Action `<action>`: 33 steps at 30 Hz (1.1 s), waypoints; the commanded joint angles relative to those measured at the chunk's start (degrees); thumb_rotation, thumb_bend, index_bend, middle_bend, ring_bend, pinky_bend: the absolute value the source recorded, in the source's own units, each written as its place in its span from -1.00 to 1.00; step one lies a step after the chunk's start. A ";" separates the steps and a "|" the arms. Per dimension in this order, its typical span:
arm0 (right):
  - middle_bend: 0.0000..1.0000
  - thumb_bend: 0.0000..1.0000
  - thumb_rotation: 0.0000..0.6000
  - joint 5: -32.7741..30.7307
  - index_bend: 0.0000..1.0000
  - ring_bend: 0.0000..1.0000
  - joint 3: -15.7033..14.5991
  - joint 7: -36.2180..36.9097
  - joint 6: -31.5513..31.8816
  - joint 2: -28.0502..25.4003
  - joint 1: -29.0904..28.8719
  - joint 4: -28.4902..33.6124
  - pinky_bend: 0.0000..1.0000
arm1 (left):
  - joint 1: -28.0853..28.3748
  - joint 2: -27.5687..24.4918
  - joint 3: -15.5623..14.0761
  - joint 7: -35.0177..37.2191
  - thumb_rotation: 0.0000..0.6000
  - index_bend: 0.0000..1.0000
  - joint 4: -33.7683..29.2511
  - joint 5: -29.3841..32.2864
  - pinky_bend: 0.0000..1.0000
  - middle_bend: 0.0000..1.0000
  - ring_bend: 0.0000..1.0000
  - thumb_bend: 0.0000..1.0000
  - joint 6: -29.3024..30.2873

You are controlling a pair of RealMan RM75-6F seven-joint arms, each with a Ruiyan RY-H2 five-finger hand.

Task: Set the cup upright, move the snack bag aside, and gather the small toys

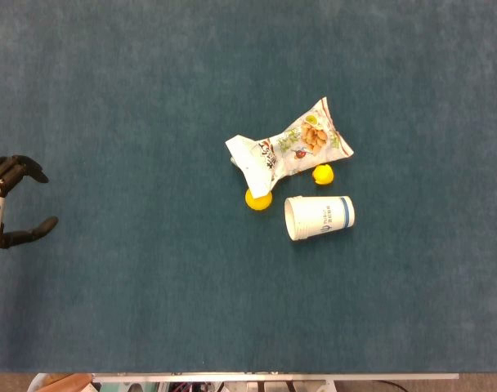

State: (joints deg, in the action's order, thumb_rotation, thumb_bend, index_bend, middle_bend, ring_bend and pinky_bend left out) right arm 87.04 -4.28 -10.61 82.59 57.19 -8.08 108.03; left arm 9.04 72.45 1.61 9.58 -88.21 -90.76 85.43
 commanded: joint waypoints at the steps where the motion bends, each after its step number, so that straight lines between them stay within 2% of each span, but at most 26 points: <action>1: -0.69 -1.00 1.00 -0.20 -0.68 -0.65 0.27 0.08 -0.62 0.18 0.00 -0.19 -0.26 | 0.23 0.13 0.08 0.03 1.00 -0.13 0.16 0.08 -0.06 -0.25 -0.35 -0.80 -0.31; 10: -0.69 -1.00 1.00 1.20 -0.68 -0.65 1.48 1.78 -2.64 0.64 -1.07 -0.79 -0.26 | 0.15 0.27 0.01 0.86 1.00 -0.13 0.62 0.58 -0.06 -0.25 -0.35 -0.80 -0.46; 20: -0.69 -1.00 1.00 2.48 -0.68 -0.65 4.14 4.73 -8.59 1.29 -6.02 -2.23 -0.26 | -0.95 0.04 0.15 1.32 1.00 -0.13 0.23 2.59 -0.06 -0.25 -0.35 -0.80 -0.14; 28: -0.69 -1.00 1.00 3.74 -0.68 -0.65 4.71 6.63 -10.64 4.10 -7.96 -4.44 -0.26 | -1.37 0.34 0.07 2.07 1.00 -0.13 1.32 2.94 -0.06 -0.25 -0.35 -0.80 -0.16; 33: -0.67 -1.00 1.00 5.68 -0.68 -0.66 5.43 7.73 -14.00 7.57 -11.29 -6.70 -0.26 | -1.30 0.79 -0.12 2.61 1.00 -0.13 2.20 2.87 -0.06 -0.25 -0.35 -0.80 -0.63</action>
State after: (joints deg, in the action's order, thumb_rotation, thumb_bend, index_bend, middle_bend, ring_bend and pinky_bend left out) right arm 92.01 0.73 -3.37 69.81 63.57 -18.15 102.23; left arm 7.77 73.21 1.50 12.12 -86.06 -87.89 84.77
